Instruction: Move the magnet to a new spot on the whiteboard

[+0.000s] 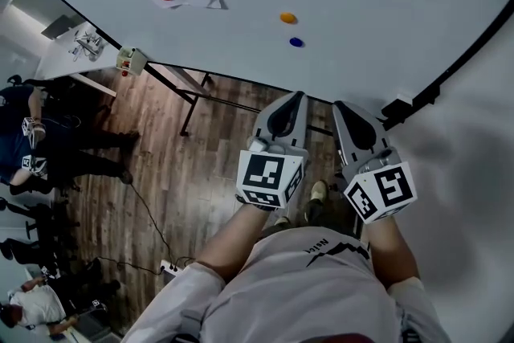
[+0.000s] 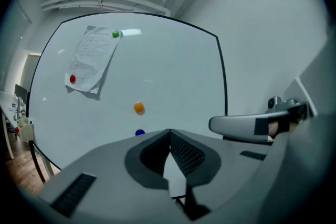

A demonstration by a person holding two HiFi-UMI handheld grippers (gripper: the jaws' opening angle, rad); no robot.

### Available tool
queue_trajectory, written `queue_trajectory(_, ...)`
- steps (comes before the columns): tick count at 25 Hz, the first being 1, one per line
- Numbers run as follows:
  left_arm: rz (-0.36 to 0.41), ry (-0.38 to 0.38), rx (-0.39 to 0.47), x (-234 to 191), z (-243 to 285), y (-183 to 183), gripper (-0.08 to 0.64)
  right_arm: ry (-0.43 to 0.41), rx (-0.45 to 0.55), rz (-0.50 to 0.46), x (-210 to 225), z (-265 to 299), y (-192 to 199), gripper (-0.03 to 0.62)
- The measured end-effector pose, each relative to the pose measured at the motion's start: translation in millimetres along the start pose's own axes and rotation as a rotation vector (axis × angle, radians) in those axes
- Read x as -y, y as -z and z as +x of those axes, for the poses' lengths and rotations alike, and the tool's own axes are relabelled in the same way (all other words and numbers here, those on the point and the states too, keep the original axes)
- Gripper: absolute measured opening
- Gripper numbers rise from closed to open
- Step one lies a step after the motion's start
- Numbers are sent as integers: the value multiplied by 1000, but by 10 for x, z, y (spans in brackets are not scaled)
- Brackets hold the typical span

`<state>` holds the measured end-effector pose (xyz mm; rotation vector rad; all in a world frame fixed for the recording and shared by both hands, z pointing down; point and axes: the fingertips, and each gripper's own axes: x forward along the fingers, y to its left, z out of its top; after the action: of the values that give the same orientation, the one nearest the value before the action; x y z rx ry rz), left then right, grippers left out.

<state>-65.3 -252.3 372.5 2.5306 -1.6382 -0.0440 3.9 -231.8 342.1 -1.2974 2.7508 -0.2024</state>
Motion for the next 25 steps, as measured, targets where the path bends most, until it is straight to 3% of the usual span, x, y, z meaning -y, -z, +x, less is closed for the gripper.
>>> queue_trajectory(4, 0, -79, 6, -169, 212, 36, 11, -74, -20, 11, 136, 224, 41, 12)
queue_trajectory(8, 21, -104, -3, -241, 329, 82, 12, -99, -27, 18, 185, 362, 70, 12)
queue_trajectory(19, 67, -90, 3, -435, 681, 166, 15, -55, -39, 23, 270, 495, 119, 12)
queue_trajectory(25, 86, -136, 0, -618, 837, 217, 95, -32, -45, 25, 365, 520, 148, 12)
